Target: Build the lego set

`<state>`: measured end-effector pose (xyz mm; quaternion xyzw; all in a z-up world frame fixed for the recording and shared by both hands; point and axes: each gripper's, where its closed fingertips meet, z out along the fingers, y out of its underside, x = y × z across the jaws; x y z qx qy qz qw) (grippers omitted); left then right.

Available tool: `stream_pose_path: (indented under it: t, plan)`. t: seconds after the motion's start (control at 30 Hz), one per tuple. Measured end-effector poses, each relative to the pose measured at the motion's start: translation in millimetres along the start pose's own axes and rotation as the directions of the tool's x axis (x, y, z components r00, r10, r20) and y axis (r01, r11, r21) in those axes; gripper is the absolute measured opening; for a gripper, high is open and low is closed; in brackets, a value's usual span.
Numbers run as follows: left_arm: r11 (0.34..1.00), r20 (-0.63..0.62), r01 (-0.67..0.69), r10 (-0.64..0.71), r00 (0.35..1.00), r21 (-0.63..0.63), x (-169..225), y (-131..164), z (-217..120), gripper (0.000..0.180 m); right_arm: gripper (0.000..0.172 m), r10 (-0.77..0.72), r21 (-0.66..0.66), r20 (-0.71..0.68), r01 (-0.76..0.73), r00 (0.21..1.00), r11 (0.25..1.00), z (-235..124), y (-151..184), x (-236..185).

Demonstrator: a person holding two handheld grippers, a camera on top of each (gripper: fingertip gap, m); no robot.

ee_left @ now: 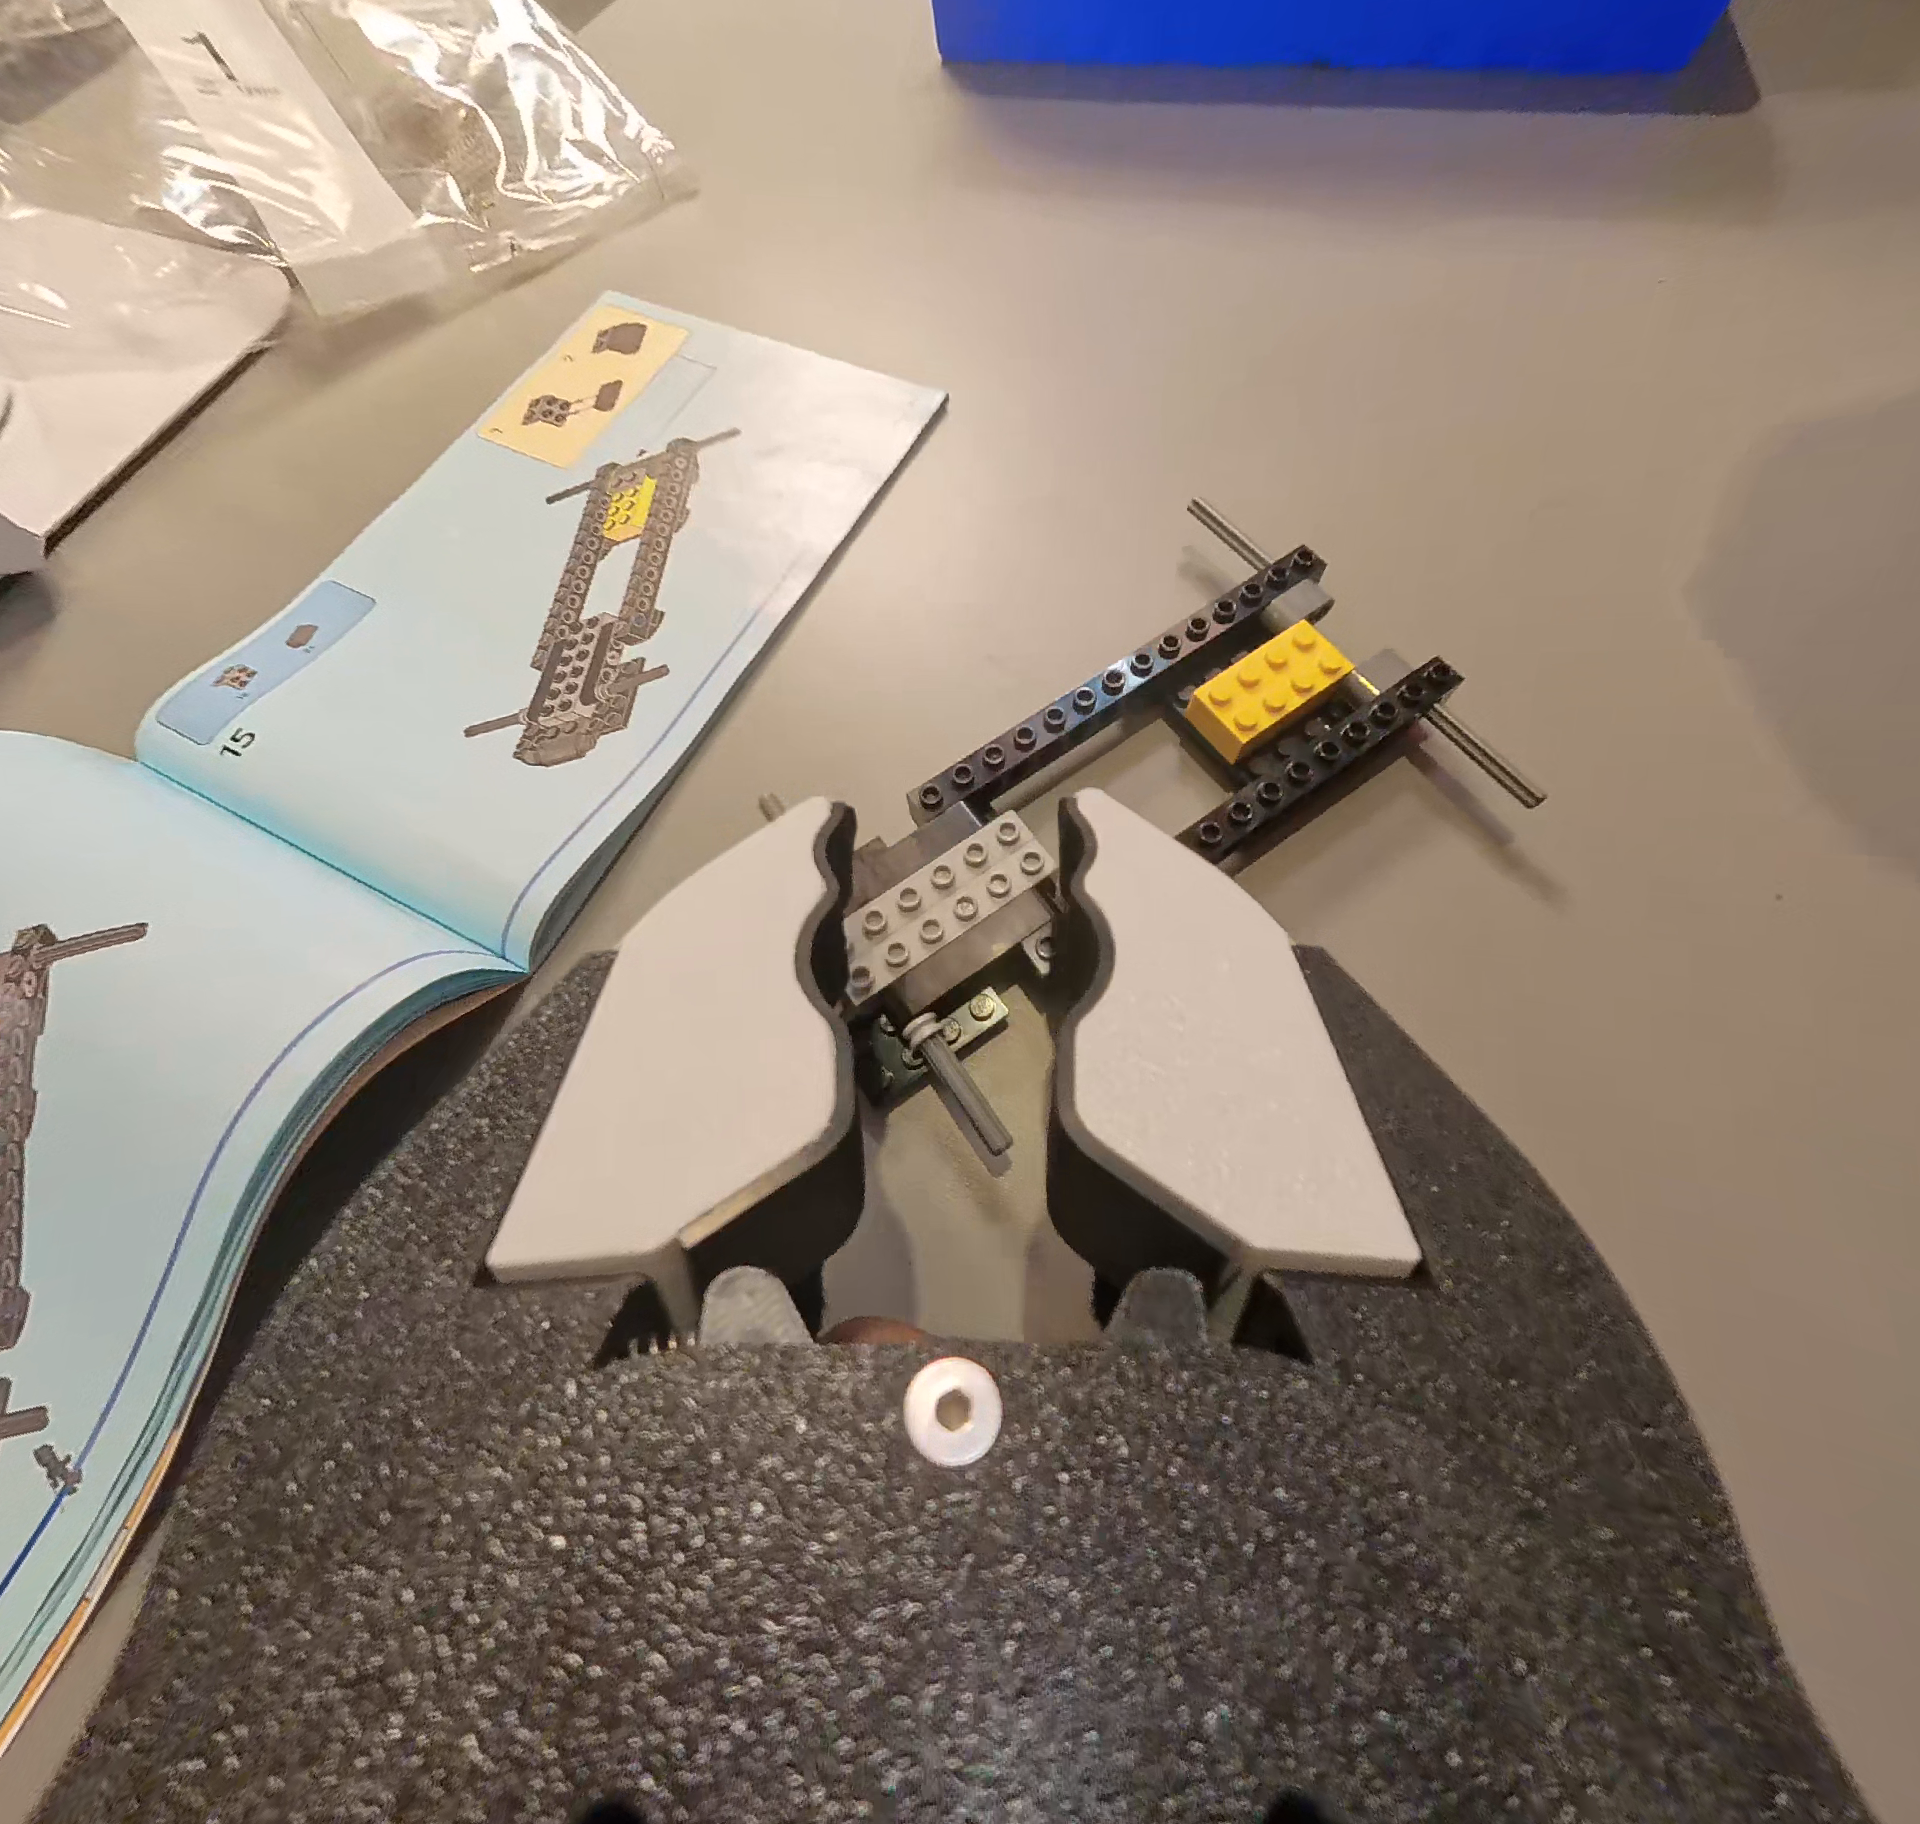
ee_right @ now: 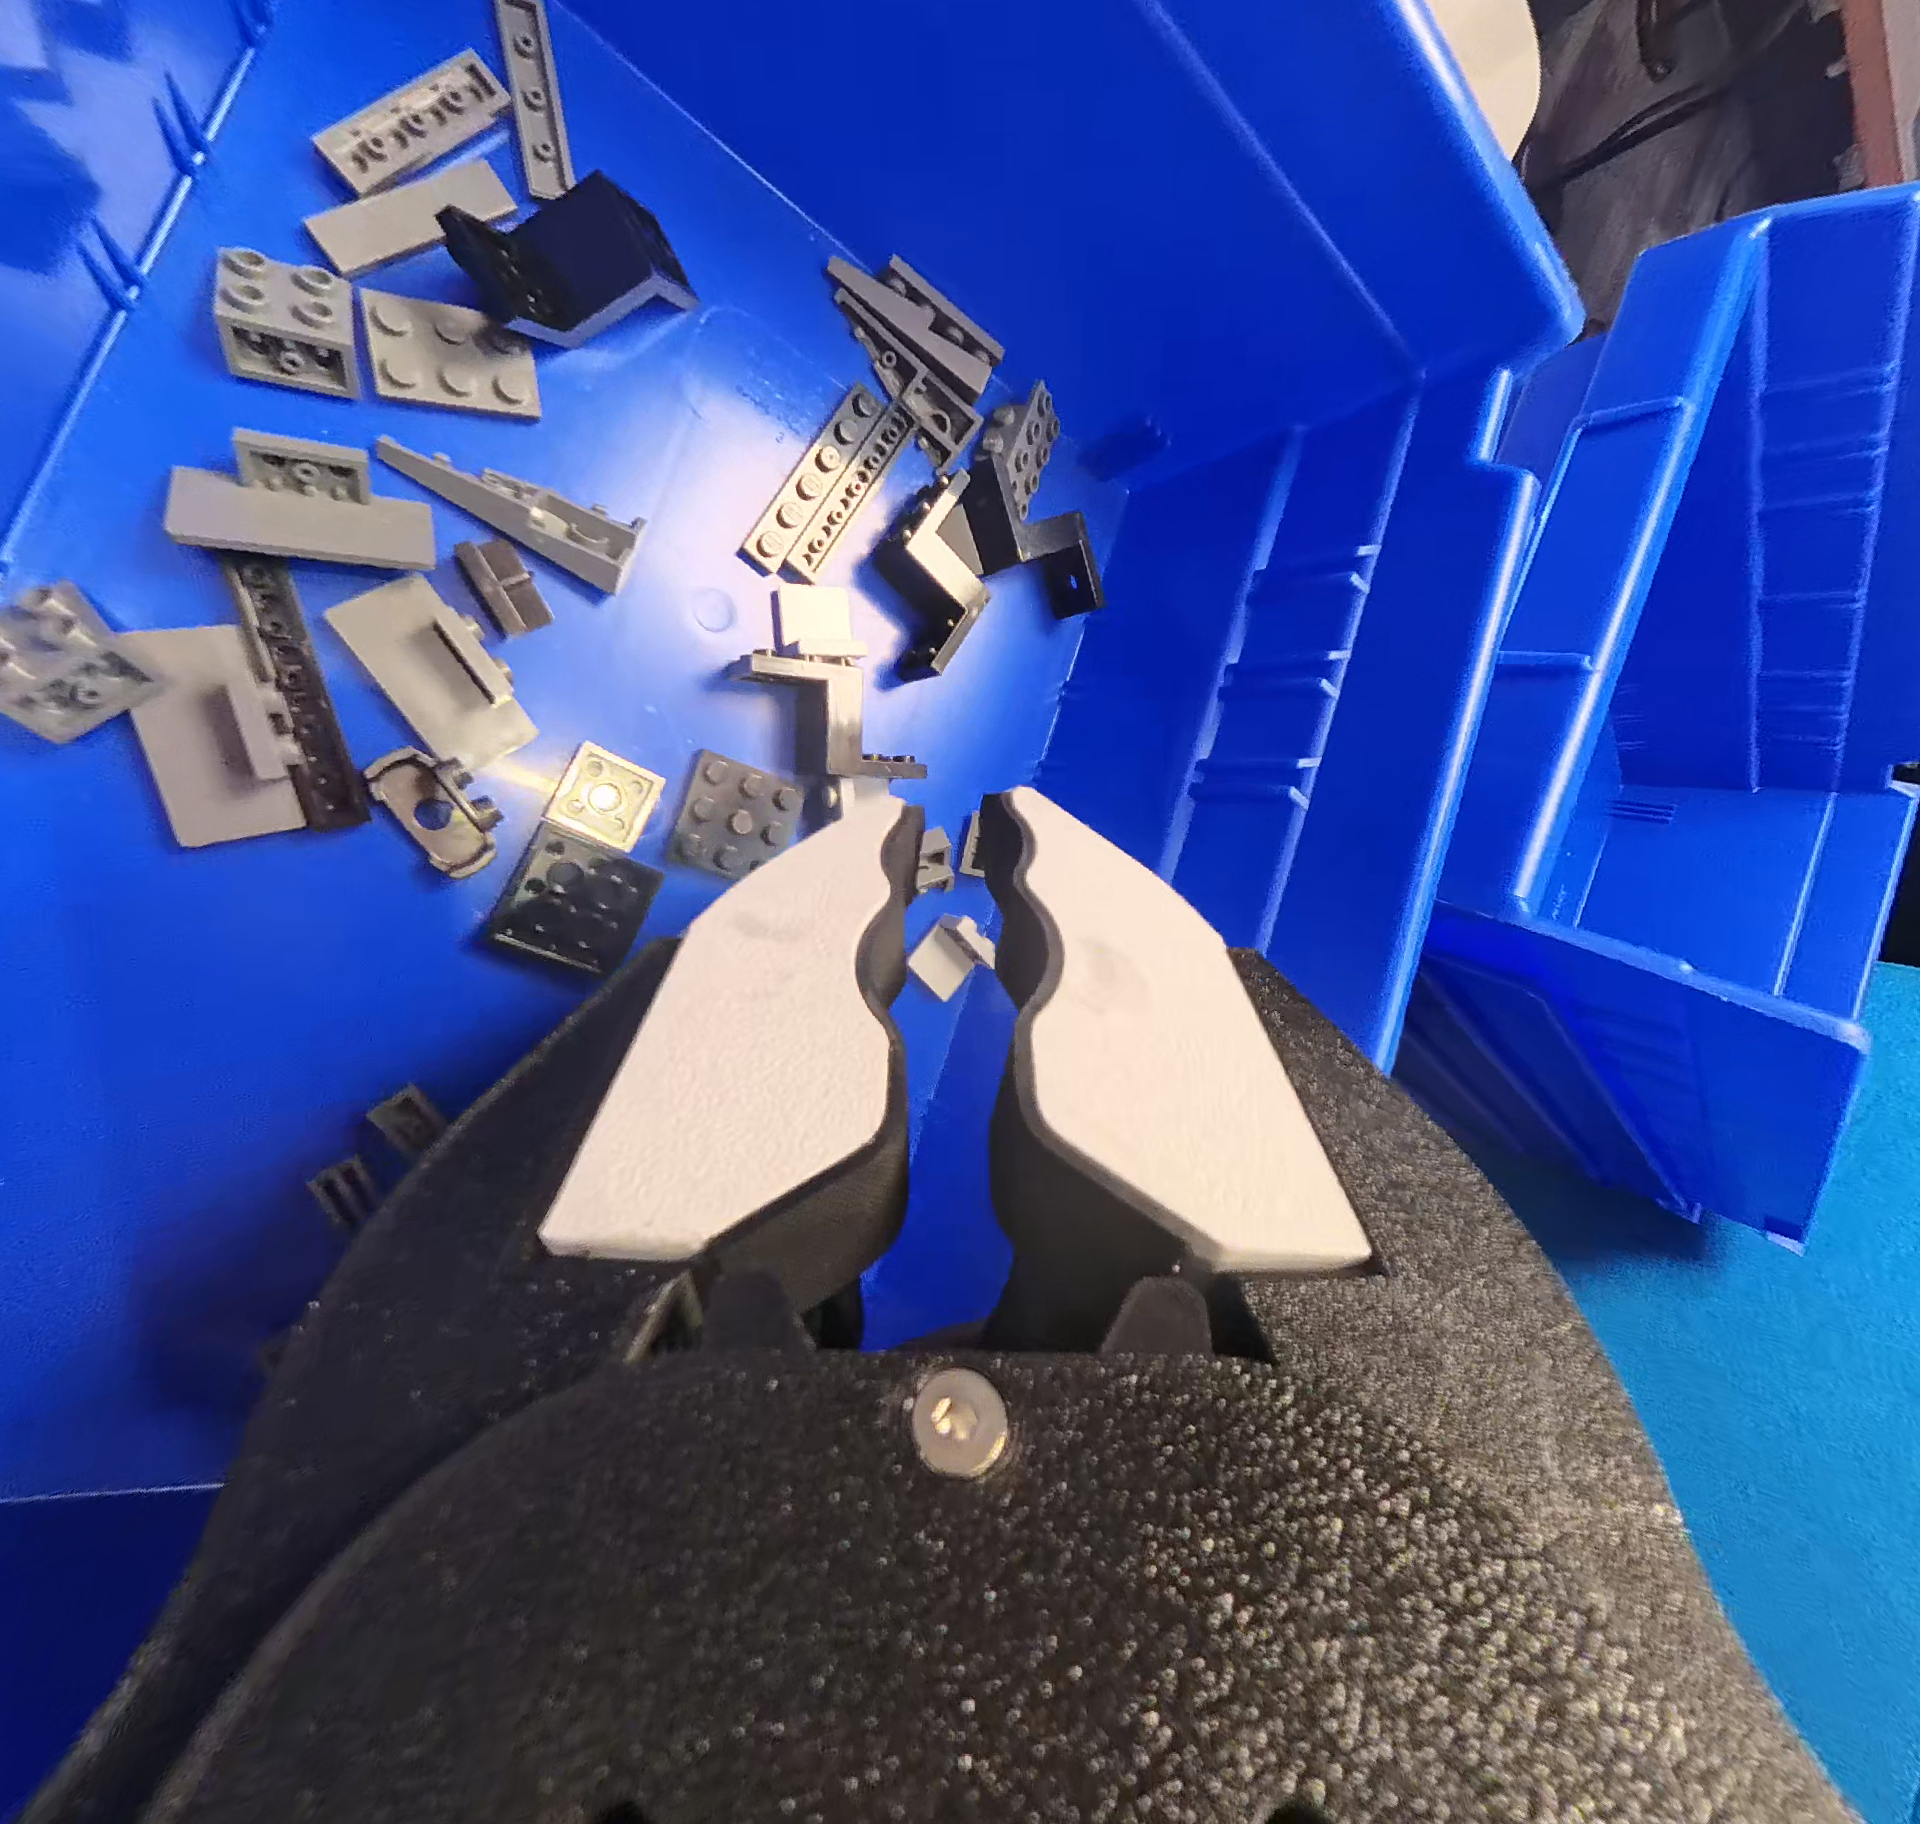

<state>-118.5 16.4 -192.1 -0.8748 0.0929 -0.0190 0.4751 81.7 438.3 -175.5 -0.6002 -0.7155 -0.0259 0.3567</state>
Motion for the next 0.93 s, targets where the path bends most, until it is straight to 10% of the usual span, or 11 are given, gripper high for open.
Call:
stream_pose_path:
  t: [0.93]
  plan:
    - [1.000,-0.037,0.024,-0.025,0.999,-0.020,5,0,4,0.041,0.016,-0.003,0.049,0.001,0.003,1.000,0.999,-38,9,9]
